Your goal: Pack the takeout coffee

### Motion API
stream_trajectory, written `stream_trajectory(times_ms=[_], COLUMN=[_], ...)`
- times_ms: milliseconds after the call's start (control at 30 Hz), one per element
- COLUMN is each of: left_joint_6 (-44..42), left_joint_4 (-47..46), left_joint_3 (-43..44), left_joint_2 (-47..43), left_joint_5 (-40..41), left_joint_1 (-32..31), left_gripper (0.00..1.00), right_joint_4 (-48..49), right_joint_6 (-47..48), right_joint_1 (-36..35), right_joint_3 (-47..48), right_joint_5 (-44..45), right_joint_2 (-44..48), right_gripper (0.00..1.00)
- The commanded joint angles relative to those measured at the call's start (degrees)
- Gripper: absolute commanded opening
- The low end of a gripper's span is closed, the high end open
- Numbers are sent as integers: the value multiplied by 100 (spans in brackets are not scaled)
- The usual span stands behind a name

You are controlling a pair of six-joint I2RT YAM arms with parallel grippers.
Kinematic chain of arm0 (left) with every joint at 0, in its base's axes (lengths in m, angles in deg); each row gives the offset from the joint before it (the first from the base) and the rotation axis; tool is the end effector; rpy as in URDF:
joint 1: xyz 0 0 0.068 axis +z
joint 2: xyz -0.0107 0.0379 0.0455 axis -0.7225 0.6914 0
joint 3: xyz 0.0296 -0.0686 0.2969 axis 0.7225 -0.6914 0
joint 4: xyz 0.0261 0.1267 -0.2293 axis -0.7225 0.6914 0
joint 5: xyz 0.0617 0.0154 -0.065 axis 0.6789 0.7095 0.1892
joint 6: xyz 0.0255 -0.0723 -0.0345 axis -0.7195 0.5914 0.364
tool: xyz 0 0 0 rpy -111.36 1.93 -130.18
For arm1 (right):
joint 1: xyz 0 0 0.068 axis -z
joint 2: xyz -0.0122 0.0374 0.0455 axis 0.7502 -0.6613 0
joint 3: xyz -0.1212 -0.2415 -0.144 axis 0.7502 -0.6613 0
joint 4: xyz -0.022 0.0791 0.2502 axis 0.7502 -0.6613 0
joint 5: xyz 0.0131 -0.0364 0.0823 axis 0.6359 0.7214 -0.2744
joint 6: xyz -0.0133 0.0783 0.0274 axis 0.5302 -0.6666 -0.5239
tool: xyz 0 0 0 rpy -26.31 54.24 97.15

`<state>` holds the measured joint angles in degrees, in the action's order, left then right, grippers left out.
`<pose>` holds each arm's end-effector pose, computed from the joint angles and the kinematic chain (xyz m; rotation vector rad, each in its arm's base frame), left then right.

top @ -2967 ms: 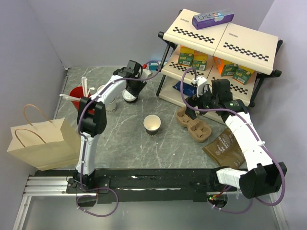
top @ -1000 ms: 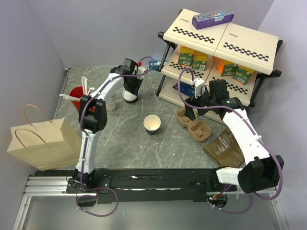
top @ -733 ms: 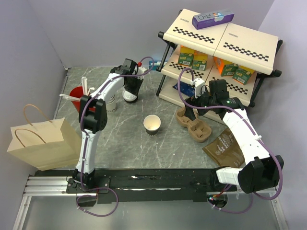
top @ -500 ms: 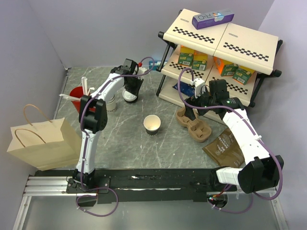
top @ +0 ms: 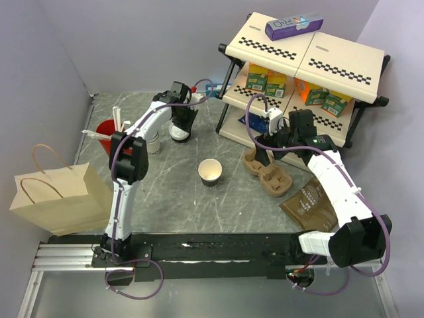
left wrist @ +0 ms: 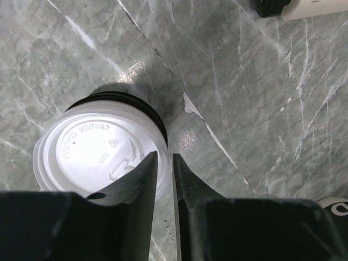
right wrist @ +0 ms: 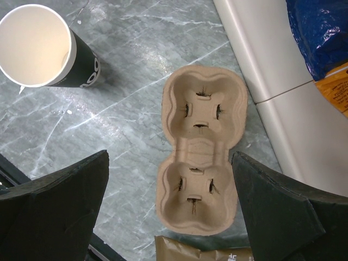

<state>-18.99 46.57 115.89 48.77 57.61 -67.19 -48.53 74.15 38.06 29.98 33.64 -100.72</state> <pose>0.5129 -0.2108 0.2180 0.7437 2.4890 -0.3141 0.2678 0.0796 0.3368 -0.8080 2.1656 0.3906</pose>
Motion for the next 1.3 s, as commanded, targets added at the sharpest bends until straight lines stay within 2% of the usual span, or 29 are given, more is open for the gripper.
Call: stream_trajectory(times_ms=[0,233,467,700,867,1000,1267], left_joint_6=[3,-6,11,99,170,284,161], left_joint_4=[-9,17,53,263,316,167,184], left_joint_3=[246,281,325,387,352,211,150], left_joint_2=[113,157,44,-62,17,-150,-730], left_joint_5=[17,0,0,-421,-773,-932,-738], left_joint_1=[-25,-25,-25,18,89,124,194], left_gripper=[23,23,18,16,1,1,2], right_joint_4=[188,197,197,215,206,223,259], right_joint_6=[36,36,45,27,27,27,1], right_joint_1=[35,35,35,35,35,35,35], right_joint_3=[89,133,177,247,335,362,318], right_joint_5=[-2,-2,-11,-37,-55,-64,-90], right_joint_2=[-48,-118,-188,-294,-390,-408,-364], right_gripper=[100,100,100,100,100,100,100])
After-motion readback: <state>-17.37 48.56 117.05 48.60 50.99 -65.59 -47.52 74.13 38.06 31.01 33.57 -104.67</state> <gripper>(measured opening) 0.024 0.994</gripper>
